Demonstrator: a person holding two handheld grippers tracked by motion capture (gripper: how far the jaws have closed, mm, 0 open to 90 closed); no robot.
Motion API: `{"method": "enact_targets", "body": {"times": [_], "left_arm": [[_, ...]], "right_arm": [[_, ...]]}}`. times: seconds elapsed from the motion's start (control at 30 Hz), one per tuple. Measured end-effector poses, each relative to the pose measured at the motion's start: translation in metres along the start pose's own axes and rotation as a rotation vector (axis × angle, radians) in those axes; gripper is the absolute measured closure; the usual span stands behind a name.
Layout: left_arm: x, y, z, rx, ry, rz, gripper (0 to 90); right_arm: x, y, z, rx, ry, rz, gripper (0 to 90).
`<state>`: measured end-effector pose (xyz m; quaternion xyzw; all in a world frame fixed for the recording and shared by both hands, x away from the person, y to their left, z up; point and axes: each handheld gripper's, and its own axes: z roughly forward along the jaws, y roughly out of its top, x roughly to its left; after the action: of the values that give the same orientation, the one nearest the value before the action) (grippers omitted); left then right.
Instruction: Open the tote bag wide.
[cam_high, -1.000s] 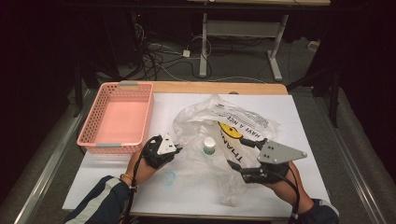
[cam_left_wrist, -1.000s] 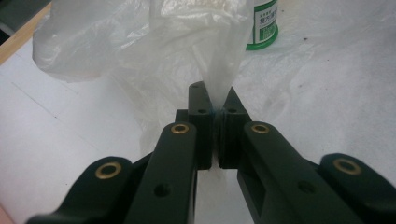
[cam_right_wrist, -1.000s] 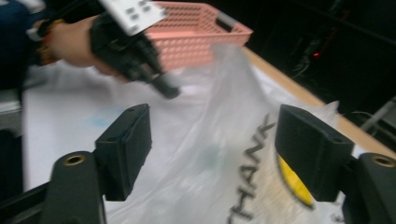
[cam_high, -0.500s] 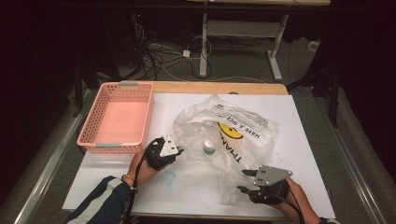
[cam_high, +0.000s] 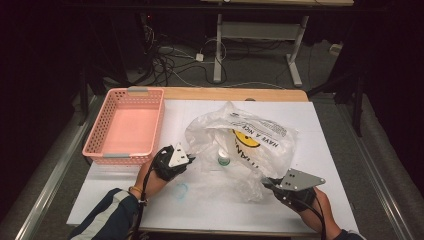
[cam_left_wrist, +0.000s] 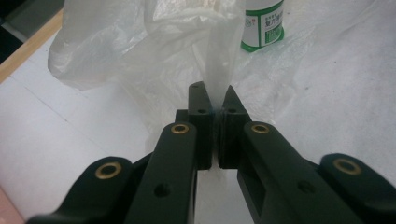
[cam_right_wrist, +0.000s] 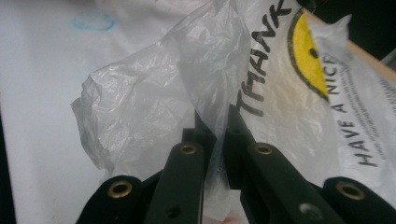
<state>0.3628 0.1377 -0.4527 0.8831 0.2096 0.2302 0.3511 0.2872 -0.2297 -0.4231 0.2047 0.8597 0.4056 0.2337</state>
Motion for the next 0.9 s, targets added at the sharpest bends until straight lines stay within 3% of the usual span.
{"method": "enact_targets", "body": {"times": [0.13, 0.3, 0.47, 0.6, 0.9], "left_arm": [[0.001, 0.001, 0.001, -0.021, 0.022, -0.008, 84.5], [0.001, 0.006, 0.002, -0.044, 0.063, 0.012, 84.5], [0.003, 0.011, -0.004, -0.096, 0.053, 0.007, 84.6], [-0.002, 0.014, -0.014, -0.122, 0.061, 0.037, 84.6], [0.007, 0.013, -0.03, -0.161, 0.078, 0.002, 84.8]], "right_arm": [[-0.005, 0.002, -0.003, -0.032, -0.034, 0.01, 89.6], [-0.012, 0.004, -0.002, -0.05, -0.072, 0.022, 89.7], [-0.02, 0.007, -0.005, -0.078, -0.103, 0.039, 89.8], [-0.018, 0.011, -0.015, -0.108, -0.115, 0.035, 89.9], [-0.022, 0.017, -0.022, -0.136, -0.131, 0.03, 89.9]]}}
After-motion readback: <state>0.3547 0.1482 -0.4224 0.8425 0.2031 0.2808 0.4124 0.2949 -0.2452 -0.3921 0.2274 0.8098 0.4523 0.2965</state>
